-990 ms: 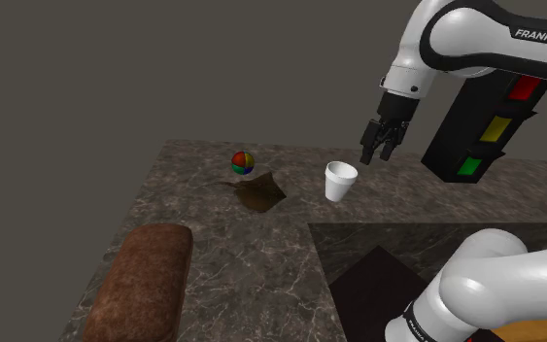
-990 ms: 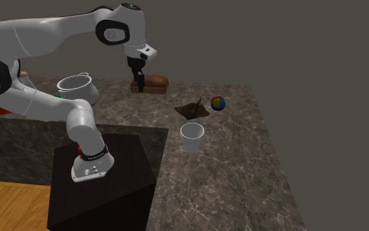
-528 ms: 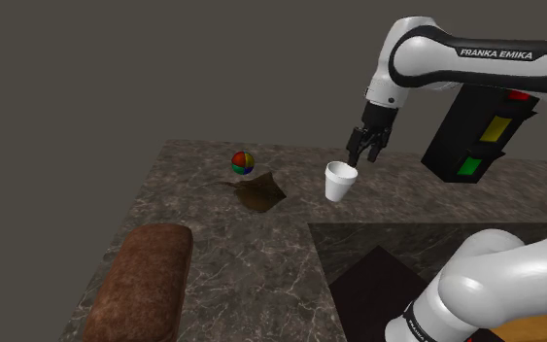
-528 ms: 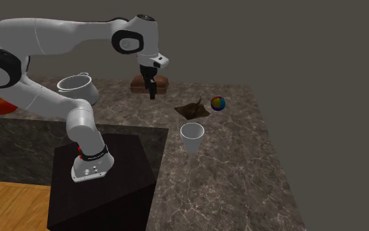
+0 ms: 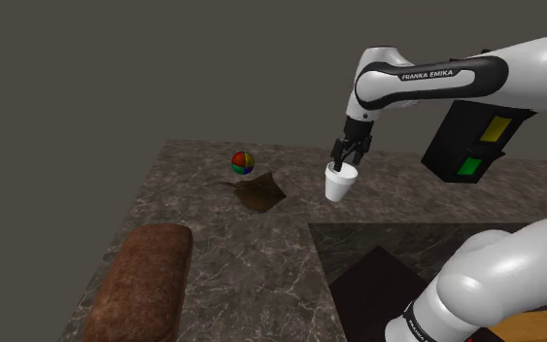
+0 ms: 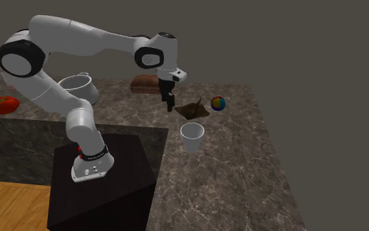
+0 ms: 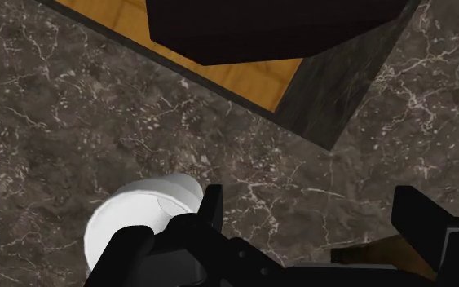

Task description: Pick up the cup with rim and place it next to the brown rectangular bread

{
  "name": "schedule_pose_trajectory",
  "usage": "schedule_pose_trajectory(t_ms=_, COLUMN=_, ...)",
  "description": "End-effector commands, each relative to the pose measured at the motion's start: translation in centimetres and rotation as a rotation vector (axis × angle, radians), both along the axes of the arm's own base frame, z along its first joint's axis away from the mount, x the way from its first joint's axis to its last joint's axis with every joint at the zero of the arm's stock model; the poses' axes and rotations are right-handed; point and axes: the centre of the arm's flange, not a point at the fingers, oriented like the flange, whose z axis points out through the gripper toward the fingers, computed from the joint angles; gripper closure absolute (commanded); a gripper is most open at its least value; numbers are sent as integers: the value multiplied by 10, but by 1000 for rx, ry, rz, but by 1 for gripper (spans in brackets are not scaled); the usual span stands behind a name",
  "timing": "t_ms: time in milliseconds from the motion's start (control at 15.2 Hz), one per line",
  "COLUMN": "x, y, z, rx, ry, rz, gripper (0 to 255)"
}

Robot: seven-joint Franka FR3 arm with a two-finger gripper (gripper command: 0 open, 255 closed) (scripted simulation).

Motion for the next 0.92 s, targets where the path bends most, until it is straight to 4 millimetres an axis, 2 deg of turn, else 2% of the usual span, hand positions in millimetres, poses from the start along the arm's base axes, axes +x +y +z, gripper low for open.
schedule_pose_trajectory(t_ms=0, x=19, y=-13, z=-17, rx=-19, ry=2, rz=-2, gripper=0)
schedule_pose_trajectory(t_ms=528, x=83, y=-58, z=-74, rx=-85, ry=11, rz=-11, gripper=0)
schedule_pose_trajectory(t_ms=858, x=81, y=-59, z=-100, rx=-85, ry=11, rz=-11, gripper=0)
